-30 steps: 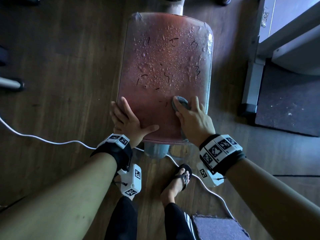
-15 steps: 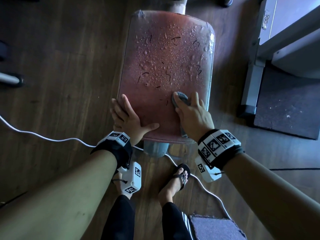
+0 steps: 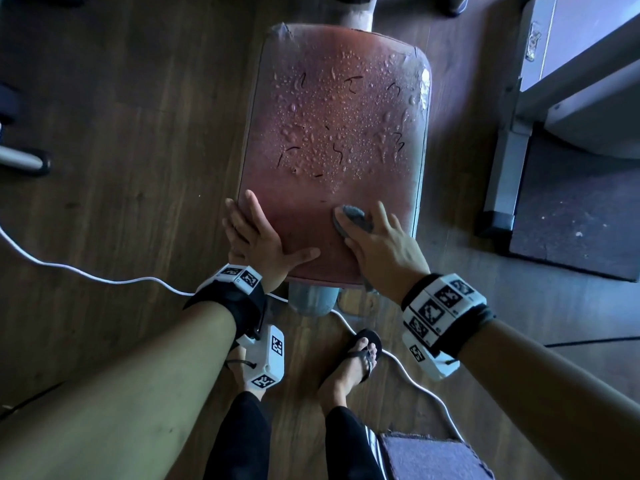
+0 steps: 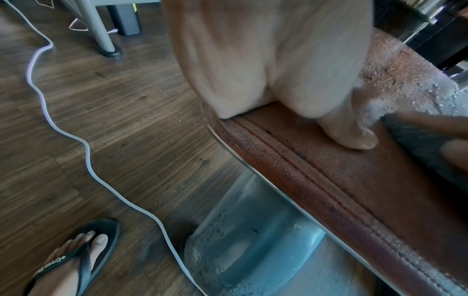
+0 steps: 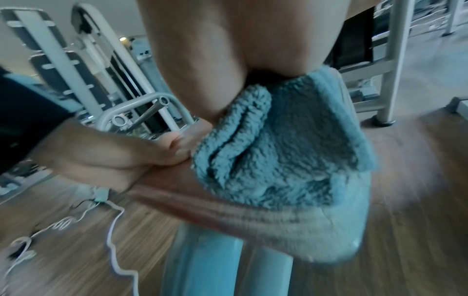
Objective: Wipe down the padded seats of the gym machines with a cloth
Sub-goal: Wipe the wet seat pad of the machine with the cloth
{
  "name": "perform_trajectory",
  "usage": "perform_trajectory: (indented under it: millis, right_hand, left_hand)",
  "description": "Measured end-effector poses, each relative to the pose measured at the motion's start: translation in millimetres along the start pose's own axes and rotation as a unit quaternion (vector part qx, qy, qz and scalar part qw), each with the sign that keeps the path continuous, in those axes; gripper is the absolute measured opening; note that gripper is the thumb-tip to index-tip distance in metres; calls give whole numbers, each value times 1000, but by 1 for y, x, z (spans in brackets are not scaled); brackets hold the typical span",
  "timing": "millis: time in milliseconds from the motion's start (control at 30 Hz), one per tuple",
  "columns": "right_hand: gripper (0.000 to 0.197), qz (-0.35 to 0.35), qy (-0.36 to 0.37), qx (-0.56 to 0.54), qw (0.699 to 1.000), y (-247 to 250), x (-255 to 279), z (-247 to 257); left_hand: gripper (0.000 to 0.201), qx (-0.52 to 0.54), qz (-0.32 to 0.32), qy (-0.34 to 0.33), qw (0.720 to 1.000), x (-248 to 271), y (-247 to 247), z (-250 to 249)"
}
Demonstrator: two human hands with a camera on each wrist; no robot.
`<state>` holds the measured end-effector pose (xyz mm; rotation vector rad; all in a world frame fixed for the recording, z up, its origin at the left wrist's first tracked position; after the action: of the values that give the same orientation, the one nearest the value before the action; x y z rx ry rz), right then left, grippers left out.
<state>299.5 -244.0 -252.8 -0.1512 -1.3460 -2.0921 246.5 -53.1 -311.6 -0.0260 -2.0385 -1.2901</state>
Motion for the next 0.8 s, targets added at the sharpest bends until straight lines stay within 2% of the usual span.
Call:
perform_trajectory:
  millis: [133,367,633,800]
  right_hand:
    - [49,15,10,28,999,-3,5,0]
    - [50,-13,-25,23,999,6,-27,7]
    - [52,1,96,101,990,8,-37,16]
    - [51,-12,48,87,995,12,-49,15]
  left_hand:
    - [152,-9,3,1,1000,0,0,0]
    - [154,-26,5,21,999,2,2,-2]
    - [153,-13,27,17,999,0,-1,0]
    - [153,-18,38,31,999,1,-1,-1]
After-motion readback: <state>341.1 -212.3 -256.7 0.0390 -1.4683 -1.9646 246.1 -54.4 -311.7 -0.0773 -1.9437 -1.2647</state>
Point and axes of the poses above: each hand's wrist, its own x-axis away from the middle knuckle, its own y-axis out of the back of the hand, z = x × y, the point moved 9 cm from there along -x, towards the middle knuckle, and after that the axes turned 12 degrees about -x, right-handed, at the moved point
